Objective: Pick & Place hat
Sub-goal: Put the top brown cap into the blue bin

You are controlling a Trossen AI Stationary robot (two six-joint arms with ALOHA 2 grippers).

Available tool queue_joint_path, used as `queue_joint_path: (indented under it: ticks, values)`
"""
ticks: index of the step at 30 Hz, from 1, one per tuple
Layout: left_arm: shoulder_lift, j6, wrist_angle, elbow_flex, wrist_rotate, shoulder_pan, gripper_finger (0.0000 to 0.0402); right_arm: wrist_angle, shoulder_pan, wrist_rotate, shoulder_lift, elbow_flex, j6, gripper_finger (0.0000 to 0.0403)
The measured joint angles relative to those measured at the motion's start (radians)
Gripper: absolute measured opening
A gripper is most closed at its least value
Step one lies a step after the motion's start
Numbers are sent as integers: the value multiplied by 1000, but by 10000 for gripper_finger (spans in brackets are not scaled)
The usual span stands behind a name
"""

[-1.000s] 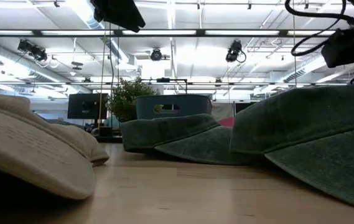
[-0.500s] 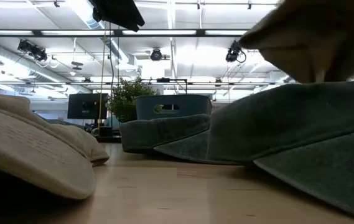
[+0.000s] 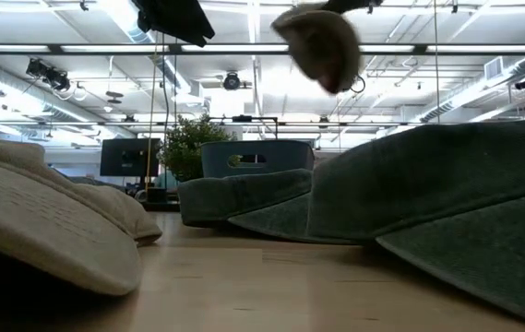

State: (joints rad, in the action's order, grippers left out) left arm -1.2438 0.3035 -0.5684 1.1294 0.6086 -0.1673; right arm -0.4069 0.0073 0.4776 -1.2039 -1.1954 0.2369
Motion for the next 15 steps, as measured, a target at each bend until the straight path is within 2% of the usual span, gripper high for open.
queue_joint_path:
  ticks: [9, 15]
  values:
    - [0, 0, 2, 0, 0, 0, 188, 268, -177, -50, -300, 1, 120, 0]
    - [0, 0, 2, 0, 0, 0, 188, 305, -222, -52, -461, 2, 161, 0]
